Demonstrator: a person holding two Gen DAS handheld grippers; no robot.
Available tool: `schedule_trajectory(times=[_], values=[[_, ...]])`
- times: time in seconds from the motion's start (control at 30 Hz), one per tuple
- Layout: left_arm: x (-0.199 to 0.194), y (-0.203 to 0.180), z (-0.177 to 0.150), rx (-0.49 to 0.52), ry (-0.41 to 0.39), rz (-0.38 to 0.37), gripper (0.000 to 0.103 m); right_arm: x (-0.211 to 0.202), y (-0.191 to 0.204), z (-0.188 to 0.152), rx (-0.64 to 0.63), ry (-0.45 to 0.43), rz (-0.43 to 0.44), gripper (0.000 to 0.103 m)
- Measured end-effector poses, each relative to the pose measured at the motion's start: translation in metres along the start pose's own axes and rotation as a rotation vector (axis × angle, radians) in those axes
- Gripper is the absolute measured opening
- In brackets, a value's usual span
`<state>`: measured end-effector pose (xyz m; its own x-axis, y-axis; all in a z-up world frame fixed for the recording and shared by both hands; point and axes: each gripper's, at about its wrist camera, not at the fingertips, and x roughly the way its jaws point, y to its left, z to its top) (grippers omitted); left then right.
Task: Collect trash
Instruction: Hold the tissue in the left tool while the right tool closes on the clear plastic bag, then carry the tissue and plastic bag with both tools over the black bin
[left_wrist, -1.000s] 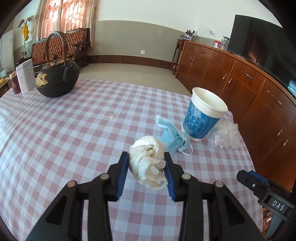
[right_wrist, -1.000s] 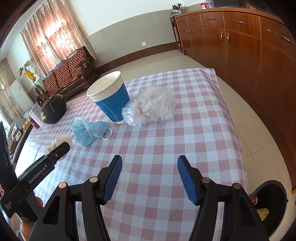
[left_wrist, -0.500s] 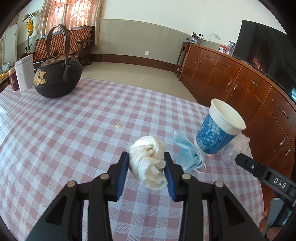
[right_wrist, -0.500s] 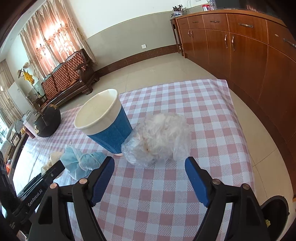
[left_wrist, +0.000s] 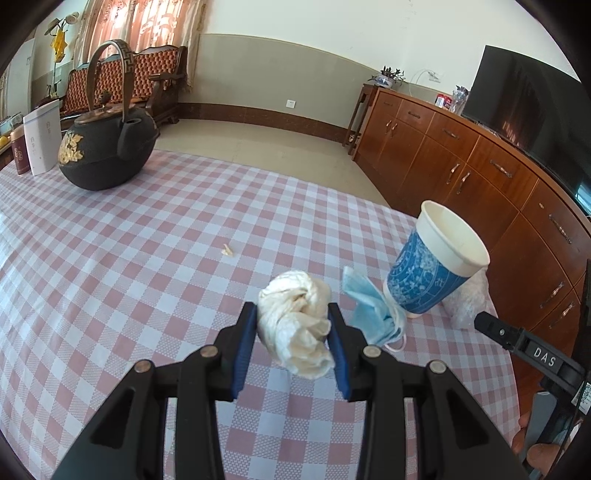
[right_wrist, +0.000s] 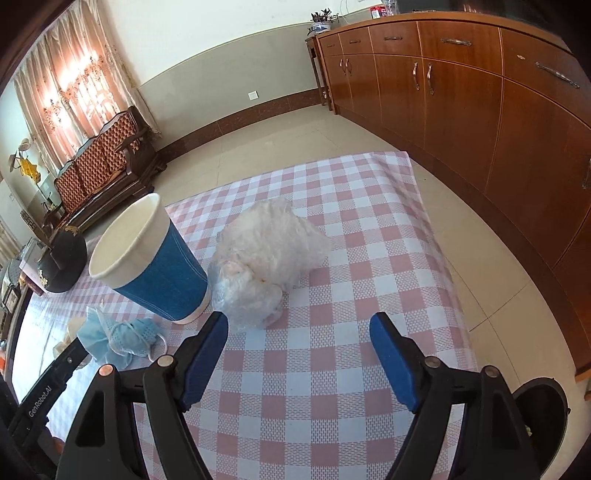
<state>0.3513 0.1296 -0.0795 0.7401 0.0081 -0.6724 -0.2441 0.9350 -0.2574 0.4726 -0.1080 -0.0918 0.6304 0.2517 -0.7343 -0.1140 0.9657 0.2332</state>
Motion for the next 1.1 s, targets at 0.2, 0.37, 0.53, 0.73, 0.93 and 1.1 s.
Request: schedule_trajectory(times=[0.2,0.37,0.53,0.73,0.93,1.1], values=[[0.000,0.000,0.002,0.003,-0.006,-0.005,0.039,-0.001,0.019,0.006,-0.029,-0.019,0.052,0.081],[0.001,0.000,0.002,0.008,-0.005,-0.006,0.039,0.010,0.022,0.011,-0.026,-0.013,0.021,0.081],[0.005,0.000,0.002,0.006,0.006,-0.013,0.039,0.018,0.023,0.013,-0.033,-0.008,0.039,0.059],[0.008,-0.001,0.003,0.008,0.012,-0.019,0.039,0.025,0.027,0.014,-0.055,0.005,0.067,0.037],[0.003,-0.001,0.002,0.015,-0.007,-0.020,0.039,0.007,0.026,0.006,-0.075,-0.027,0.072,0.036],[-0.013,0.001,0.001,0.023,-0.036,-0.017,0.039,-0.020,0.015,-0.009,-0.056,-0.030,0.086,0.036]])
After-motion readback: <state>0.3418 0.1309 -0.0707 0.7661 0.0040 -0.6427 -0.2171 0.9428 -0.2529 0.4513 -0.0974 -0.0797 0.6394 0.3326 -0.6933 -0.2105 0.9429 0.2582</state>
